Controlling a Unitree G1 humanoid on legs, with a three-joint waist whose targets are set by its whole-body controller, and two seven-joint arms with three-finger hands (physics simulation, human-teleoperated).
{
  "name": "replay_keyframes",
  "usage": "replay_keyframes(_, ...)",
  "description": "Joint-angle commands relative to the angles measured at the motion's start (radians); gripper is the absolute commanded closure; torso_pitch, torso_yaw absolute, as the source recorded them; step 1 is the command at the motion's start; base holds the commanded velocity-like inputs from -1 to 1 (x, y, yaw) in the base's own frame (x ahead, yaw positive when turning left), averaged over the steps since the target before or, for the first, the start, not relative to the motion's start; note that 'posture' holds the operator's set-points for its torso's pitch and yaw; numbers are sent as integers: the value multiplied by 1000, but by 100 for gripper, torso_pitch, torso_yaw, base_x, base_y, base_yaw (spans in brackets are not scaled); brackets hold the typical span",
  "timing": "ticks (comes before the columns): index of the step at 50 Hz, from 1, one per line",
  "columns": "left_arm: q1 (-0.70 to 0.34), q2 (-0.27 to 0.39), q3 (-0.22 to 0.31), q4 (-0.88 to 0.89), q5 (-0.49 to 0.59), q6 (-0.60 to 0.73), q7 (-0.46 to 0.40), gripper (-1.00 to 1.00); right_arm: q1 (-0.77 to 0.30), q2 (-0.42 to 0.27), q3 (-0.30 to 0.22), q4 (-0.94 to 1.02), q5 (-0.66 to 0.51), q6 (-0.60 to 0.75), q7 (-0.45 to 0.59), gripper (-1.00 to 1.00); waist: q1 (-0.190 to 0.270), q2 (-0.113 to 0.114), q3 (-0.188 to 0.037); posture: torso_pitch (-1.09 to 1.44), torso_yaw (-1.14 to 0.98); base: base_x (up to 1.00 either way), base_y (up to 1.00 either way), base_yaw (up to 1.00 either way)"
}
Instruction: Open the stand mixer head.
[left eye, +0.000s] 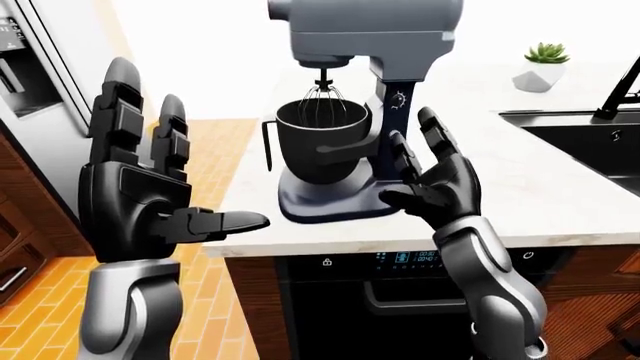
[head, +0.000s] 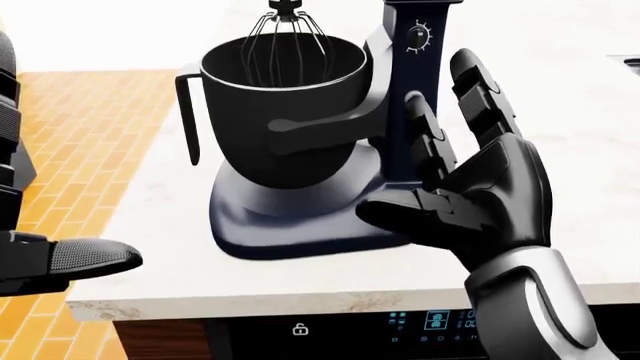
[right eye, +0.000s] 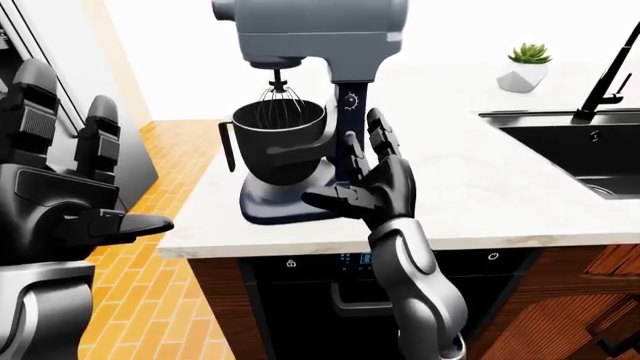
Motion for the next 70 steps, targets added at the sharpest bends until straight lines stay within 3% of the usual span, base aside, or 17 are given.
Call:
replay_keyframes(1,-21,6,4,-22,-2,-21,-3,-100,-27,-2,-1,-27,2,-30,12,-100,0,2,-7,-25,0,0,0,0)
replay_keyframes(70,-26,9,6,-21,-2,-21,1,-100,-113,-11,-10,122,-12,-91,29,-100,0,3,-3,-25,0,0,0,0)
